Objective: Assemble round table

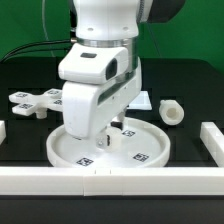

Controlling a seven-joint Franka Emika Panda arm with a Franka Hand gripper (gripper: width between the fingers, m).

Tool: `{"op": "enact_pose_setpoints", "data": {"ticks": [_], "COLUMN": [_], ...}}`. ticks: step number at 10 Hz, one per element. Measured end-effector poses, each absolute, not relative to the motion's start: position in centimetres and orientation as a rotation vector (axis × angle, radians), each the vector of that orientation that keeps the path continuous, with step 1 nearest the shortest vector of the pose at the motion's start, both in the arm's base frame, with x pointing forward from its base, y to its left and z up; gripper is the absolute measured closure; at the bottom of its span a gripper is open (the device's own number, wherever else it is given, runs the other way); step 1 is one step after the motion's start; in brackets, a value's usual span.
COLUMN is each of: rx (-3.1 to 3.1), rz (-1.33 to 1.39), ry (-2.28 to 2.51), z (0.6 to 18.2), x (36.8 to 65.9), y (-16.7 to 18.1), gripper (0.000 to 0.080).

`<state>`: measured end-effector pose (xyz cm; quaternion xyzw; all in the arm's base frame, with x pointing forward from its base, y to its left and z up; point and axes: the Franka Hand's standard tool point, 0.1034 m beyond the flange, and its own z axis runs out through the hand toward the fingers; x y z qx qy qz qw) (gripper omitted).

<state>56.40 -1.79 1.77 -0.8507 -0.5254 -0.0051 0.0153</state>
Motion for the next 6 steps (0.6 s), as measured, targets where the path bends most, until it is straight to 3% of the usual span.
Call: {"op": "enact_pose_setpoints", "data": {"ticks": [6], "rx": [-2.691], "rz": [0.034], "ry": [-1.516], "z": [1.7], "x": [56.7], "y": [2.1], "gripper": [0.0390]}}
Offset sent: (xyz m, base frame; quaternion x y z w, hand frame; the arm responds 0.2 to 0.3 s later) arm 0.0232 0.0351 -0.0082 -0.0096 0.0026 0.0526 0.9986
